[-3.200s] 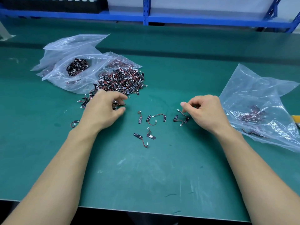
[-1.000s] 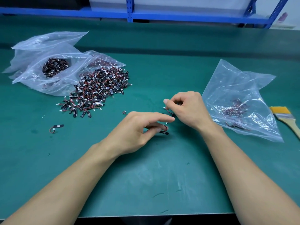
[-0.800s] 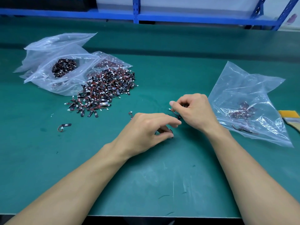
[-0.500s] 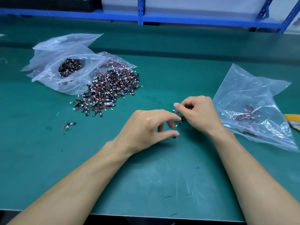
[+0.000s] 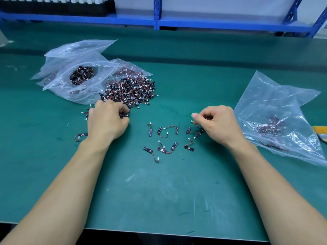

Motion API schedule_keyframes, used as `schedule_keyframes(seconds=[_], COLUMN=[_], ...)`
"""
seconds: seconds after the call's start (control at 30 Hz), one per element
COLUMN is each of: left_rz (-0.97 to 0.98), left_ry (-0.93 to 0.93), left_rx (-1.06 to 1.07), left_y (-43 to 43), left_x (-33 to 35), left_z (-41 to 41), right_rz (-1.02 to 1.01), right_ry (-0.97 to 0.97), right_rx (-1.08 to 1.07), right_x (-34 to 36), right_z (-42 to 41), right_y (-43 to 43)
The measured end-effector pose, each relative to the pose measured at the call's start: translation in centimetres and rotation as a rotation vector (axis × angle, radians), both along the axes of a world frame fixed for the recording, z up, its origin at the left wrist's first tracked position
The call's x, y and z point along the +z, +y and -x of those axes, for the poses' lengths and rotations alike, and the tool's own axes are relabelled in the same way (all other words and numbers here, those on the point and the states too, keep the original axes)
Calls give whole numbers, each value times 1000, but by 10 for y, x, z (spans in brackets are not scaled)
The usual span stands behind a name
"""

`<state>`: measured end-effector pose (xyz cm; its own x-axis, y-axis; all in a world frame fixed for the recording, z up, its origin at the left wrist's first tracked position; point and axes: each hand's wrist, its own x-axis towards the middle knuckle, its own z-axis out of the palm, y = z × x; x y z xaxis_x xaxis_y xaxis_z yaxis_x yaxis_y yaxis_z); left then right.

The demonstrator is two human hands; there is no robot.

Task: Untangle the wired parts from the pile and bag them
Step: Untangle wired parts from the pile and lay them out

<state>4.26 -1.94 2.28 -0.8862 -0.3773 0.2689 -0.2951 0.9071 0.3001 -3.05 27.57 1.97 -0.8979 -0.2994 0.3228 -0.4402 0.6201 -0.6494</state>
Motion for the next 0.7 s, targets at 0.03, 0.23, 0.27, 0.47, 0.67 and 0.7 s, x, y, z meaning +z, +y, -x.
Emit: schedule_keyframes(seconds=[0.03,0.23,0.27,0.47,0.67,0.7], left_rz=[13,-5,-18,-75,-154,-175], left_ry=[-4,93,126,296,357,366], left_rx=[-3,-50,-62,-130,-122,-122], left_y=[1,-3,-3,-2,0,0], left_x=[0,-3,-4,-3,-2,-2], left_z=[0,1,1,4,3,2], right_rz=[4,9,11,5,2,0], right_ry=[0,2,-1,-8,-17,-18], right_rx=[1,0,-1,-3,-6,-5], right_x=[0,1,1,3,3,3], right_z=[0,0,0,-1,-2,-2], right_y=[0,2,1,2,1,1])
